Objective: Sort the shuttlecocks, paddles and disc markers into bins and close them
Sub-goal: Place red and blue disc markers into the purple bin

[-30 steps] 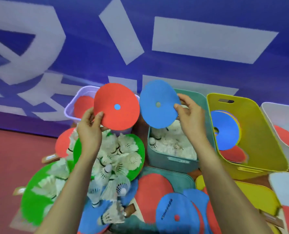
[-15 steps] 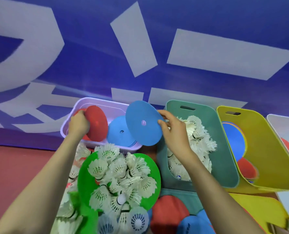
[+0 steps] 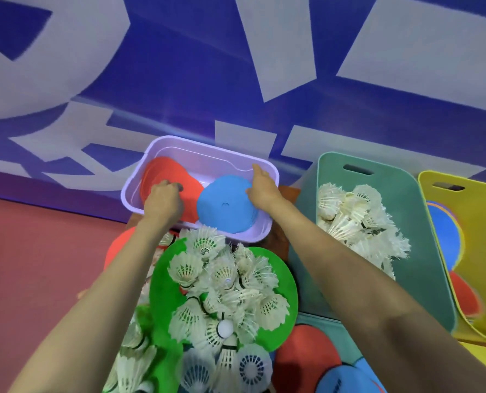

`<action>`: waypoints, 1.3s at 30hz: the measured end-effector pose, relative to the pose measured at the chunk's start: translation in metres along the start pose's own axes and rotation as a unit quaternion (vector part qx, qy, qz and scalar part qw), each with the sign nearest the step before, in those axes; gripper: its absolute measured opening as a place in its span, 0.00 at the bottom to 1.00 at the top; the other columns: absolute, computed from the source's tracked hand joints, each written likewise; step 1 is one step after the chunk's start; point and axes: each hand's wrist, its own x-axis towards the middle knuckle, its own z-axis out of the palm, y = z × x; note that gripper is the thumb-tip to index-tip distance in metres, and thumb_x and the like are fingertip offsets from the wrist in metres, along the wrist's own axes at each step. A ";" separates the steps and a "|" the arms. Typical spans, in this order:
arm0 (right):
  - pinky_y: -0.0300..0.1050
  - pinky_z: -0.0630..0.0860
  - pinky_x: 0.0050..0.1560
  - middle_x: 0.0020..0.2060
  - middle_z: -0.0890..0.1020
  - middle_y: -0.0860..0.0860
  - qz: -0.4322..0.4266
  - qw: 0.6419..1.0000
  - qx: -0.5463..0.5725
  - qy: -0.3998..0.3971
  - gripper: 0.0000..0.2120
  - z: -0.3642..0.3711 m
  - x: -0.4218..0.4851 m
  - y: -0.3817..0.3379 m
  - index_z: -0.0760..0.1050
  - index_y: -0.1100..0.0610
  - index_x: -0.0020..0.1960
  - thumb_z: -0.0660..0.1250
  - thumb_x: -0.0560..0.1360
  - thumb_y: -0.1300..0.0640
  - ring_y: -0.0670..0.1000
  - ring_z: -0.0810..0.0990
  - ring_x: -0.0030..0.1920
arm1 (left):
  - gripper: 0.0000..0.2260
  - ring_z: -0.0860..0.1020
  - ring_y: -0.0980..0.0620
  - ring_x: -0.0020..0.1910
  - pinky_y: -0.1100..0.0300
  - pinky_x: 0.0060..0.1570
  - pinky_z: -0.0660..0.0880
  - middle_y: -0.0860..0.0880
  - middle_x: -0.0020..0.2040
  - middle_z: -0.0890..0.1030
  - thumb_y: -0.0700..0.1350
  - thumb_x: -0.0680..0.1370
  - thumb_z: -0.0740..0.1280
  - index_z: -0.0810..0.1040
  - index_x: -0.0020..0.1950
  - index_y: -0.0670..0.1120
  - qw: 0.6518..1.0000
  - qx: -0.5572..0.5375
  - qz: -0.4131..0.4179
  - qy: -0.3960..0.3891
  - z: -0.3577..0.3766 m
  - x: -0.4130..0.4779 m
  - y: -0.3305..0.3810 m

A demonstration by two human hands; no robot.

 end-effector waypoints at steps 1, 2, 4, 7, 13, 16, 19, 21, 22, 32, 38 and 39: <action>0.51 0.63 0.67 0.69 0.65 0.62 -0.015 1.000 -0.022 0.004 0.30 0.002 -0.002 0.001 0.54 0.61 0.74 0.62 0.76 0.64 0.62 0.64 0.69 | 0.18 0.74 0.35 0.56 0.46 0.58 0.71 0.35 0.57 0.76 0.34 0.72 0.64 0.77 0.61 0.40 1.000 0.003 0.008 0.006 0.000 -0.005 0.003; 0.51 0.62 0.68 0.68 0.66 0.61 -0.038 0.999 -0.037 0.000 0.28 0.002 -0.006 -0.001 0.58 0.60 0.73 0.63 0.76 0.62 0.62 0.64 0.69 | 0.17 0.74 0.35 0.56 0.46 0.58 0.72 0.36 0.57 0.76 0.34 0.72 0.65 0.77 0.61 0.41 1.000 0.006 0.016 0.014 -0.001 -0.012 0.007; 0.51 0.62 0.69 0.68 0.67 0.59 -0.082 0.995 -0.055 -0.026 0.25 -0.001 -0.025 -0.001 0.63 0.58 0.71 0.65 0.76 0.57 0.60 0.64 0.69 | 0.17 0.72 0.37 0.58 0.48 0.57 0.70 0.39 0.59 0.76 0.36 0.73 0.65 0.77 0.62 0.41 0.999 0.007 0.040 0.030 -0.004 -0.027 0.021; 0.50 0.63 0.68 0.66 0.69 0.56 -0.126 0.989 -0.075 -0.008 0.22 -0.015 -0.067 0.013 0.66 0.57 0.69 0.65 0.76 0.56 0.58 0.66 0.67 | 0.17 0.71 0.39 0.60 0.50 0.58 0.68 0.41 0.61 0.76 0.38 0.74 0.67 0.76 0.63 0.41 0.995 -0.013 0.087 0.050 -0.010 -0.061 0.057; 0.44 0.62 0.66 0.57 0.76 0.56 -0.207 0.961 -0.070 0.171 0.17 -0.051 -0.182 0.089 0.73 0.60 0.63 0.64 0.74 0.59 0.54 0.70 0.62 | 0.13 0.76 0.39 0.53 0.49 0.52 0.73 0.41 0.55 0.79 0.40 0.72 0.66 0.79 0.55 0.42 0.966 -0.045 0.236 0.096 -0.004 -0.145 0.136; 0.43 0.63 0.66 0.55 0.78 0.55 -0.207 0.948 -0.051 0.237 0.16 -0.065 -0.240 0.141 0.75 0.60 0.60 0.60 0.75 0.56 0.52 0.70 0.60 | 0.12 0.75 0.43 0.54 0.52 0.55 0.70 0.44 0.56 0.78 0.40 0.73 0.65 0.79 0.56 0.42 0.936 -0.098 0.310 0.134 0.009 -0.186 0.171; 0.43 0.64 0.65 0.56 0.77 0.54 -0.149 0.948 -0.053 0.276 0.14 -0.079 -0.296 0.192 0.74 0.58 0.61 0.61 0.76 0.58 0.52 0.71 0.60 | 0.12 0.75 0.44 0.56 0.52 0.56 0.71 0.43 0.57 0.78 0.38 0.73 0.66 0.77 0.57 0.42 0.906 -0.133 0.372 0.153 0.023 -0.227 0.208; 0.41 0.62 0.66 0.55 0.77 0.54 -0.123 0.945 -0.057 0.297 0.14 -0.085 -0.328 0.225 0.74 0.59 0.60 0.62 0.76 0.60 0.53 0.72 0.59 | 0.13 0.75 0.43 0.56 0.51 0.55 0.72 0.42 0.56 0.78 0.37 0.73 0.66 0.76 0.58 0.42 0.885 -0.144 0.418 0.147 0.037 -0.256 0.233; 0.39 0.61 0.67 0.55 0.77 0.55 -0.112 0.944 -0.059 0.305 0.14 -0.086 -0.343 0.241 0.74 0.59 0.61 0.62 0.75 0.61 0.54 0.73 0.59 | 0.14 0.75 0.43 0.56 0.51 0.55 0.72 0.42 0.56 0.78 0.37 0.73 0.66 0.74 0.58 0.43 0.875 -0.150 0.440 0.137 0.047 -0.272 0.245; 0.51 0.68 0.63 0.59 0.74 0.58 0.033 0.982 -0.023 0.183 0.21 -0.039 -0.420 0.387 0.71 0.60 0.65 0.67 0.73 0.60 0.60 0.72 0.61 | 0.20 0.75 0.42 0.59 0.53 0.59 0.73 0.42 0.62 0.75 0.44 0.73 0.60 0.71 0.65 0.46 0.927 -0.071 0.351 -0.109 0.176 -0.386 0.301; 0.51 0.67 0.61 0.63 0.68 0.61 0.180 0.983 0.029 0.016 0.27 -0.011 -0.424 0.432 0.62 0.64 0.67 0.68 0.73 0.54 0.60 0.66 0.66 | 0.27 0.66 0.43 0.65 0.52 0.64 0.66 0.43 0.66 0.68 0.49 0.74 0.67 0.64 0.70 0.43 0.964 -0.023 0.159 -0.214 0.220 -0.415 0.328; 0.51 0.67 0.61 0.63 0.68 0.61 0.185 0.982 0.030 0.016 0.27 -0.009 -0.424 0.435 0.63 0.64 0.66 0.68 0.74 0.53 0.60 0.65 0.65 | 0.28 0.65 0.42 0.65 0.51 0.63 0.65 0.42 0.66 0.67 0.48 0.74 0.67 0.62 0.71 0.43 0.966 -0.005 0.139 -0.218 0.225 -0.418 0.334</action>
